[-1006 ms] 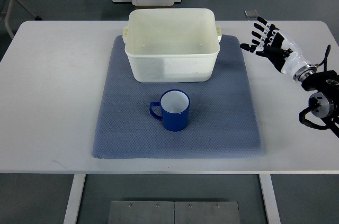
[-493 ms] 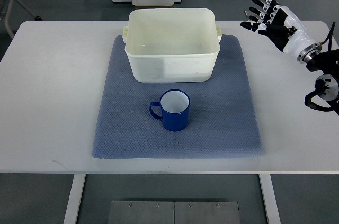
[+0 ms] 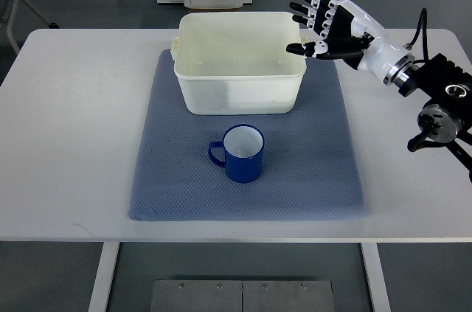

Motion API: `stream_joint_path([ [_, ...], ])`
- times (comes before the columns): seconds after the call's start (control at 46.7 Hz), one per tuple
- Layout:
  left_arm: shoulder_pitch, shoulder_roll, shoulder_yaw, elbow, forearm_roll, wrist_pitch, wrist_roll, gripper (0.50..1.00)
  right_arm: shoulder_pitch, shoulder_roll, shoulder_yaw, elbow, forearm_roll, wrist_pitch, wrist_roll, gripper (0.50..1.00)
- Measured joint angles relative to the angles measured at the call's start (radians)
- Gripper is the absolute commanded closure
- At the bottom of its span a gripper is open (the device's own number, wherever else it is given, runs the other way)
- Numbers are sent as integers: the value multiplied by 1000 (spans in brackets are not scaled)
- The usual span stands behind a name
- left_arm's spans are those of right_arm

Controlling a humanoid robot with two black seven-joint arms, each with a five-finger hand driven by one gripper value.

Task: Place cup in box with right hand
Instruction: 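Move the right hand over the box toward the blue mug, then close the right hand's fingers around the blue mug's body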

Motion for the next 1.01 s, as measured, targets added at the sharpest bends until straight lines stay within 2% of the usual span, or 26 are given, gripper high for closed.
stream_joint_path([
  [0.364, -1, 0, 0, 0, 0, 0, 0, 500, -14, 0, -62, 105, -131, 21, -3, 505],
  [1.006, 0, 0, 0, 0, 0, 0, 0, 500, -50, 33, -162, 107, -248, 18, 0, 505],
])
